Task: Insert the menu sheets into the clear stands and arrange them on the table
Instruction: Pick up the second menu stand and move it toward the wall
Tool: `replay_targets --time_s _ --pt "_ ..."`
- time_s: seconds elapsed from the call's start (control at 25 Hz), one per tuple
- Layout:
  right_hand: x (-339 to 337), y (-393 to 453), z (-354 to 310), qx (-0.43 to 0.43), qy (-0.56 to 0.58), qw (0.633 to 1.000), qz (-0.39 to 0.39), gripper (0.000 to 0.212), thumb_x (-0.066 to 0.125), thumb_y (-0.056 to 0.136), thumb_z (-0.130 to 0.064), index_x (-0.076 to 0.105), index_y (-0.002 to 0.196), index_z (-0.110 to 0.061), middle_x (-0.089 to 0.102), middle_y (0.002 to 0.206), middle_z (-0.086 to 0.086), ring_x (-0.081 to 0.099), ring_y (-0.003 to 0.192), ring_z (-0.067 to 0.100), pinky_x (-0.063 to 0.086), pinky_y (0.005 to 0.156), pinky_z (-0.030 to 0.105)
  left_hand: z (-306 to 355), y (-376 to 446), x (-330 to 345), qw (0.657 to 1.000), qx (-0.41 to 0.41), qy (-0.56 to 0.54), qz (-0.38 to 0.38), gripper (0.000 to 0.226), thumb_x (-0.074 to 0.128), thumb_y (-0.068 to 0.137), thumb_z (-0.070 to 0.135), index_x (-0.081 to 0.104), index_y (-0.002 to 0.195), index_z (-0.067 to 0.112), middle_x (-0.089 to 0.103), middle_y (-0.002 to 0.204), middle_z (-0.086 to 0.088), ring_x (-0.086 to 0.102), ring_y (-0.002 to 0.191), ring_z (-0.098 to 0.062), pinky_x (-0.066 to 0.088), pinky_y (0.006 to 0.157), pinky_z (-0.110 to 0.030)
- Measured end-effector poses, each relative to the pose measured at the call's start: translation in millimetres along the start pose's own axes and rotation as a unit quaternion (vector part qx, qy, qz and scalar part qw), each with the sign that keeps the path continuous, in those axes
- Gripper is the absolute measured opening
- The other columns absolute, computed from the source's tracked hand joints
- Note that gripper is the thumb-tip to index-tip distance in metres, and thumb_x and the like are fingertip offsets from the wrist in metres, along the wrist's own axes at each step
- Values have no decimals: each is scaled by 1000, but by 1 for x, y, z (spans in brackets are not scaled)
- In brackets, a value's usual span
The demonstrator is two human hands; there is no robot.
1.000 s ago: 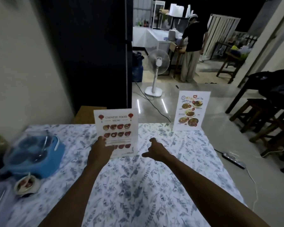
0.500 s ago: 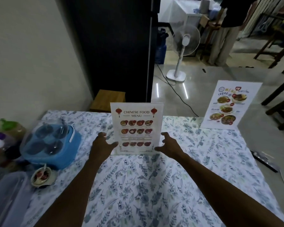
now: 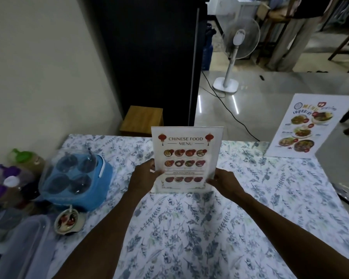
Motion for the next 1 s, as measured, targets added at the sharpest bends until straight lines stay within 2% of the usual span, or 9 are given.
replay_targets --time_s 0.16,0.24,0.32,0.44,0.52,0.68,0.8,0.92,1.0 --pt "-16 11 -44 -12 -23 999 26 31 62 92 -30 66 120 -18 72 117 6 69 94 20 46 72 23 9 31 -42 999 43 4 -2 40 74 80 40 67 115 21 75 110 -2 71 91 -20 60 82 -44" --pt "-22 23 -82 -26 -38 997 58 30 62 92 -33 67 117 -17 74 111 8 65 80 15 42 66 21 10 52 -77 997 77 12 4 41 73 80 43 68 115 22 76 105 -2 70 88 -19 59 79 -43" --pt "-21 36 -127 -44 -40 996 71 31 63 92 -32 66 118 -15 75 108 9 60 72 12 46 67 23 5 69 -118 995 99 2 10 40 73 80 42 68 114 22 75 100 -2 68 85 -20 58 79 -45" --pt "-7 63 -186 -65 -19 995 75 33 62 92 -29 64 121 -14 73 113 9 65 75 17 57 74 32 -6 90 -180 994 110 12 17 38 73 84 33 67 117 15 74 95 -9 69 87 -27 57 80 -44" --pt "9 87 -226 -81 -20 993 82 32 61 93 -31 64 121 -15 74 111 8 65 77 17 56 73 29 -24 108 -222 994 108 12 32 44 74 83 33 64 123 16 76 102 -10 71 90 -27 58 84 -43" --pt "56 137 -295 -123 -21 989 77 26 57 95 -25 63 118 -14 62 101 -6 59 85 12 42 59 0 -78 139 -286 995 66 44 65 45 72 84 35 63 124 17 73 113 -9 69 98 -29 57 89 -47" --pt "103 167 -320 -129 -28 990 48 23 54 96 -21 63 114 -12 67 99 2 66 87 19 46 68 12 -122 154 -312 996 29 49 68 45 71 85 35 62 125 16 71 118 -8 68 104 -29 55 93 -45" --pt "149 197 -340 -126 0 992 21 21 52 97 -15 63 113 -6 60 89 -6 56 68 -8 39 57 -2 -167 169 -334 997 -11 44 59 42 73 84 35 65 120 17 73 114 -7 68 100 -23 54 85 -35" --pt "178 219 -347 -119 27 993 -7 17 52 97 -8 62 109 -2 55 81 -14 56 61 -17 39 56 -5 -187 178 -341 997 -18 35 67 45 76 82 31 64 121 14 73 113 -8 68 101 -25 55 87 -38"
Point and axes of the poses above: each hand's wrist, its own y-axis towards the middle knuckle, its own x-axis out of the palm, z = x × y, the point moved 4 cm from there along y, towards the middle knuckle
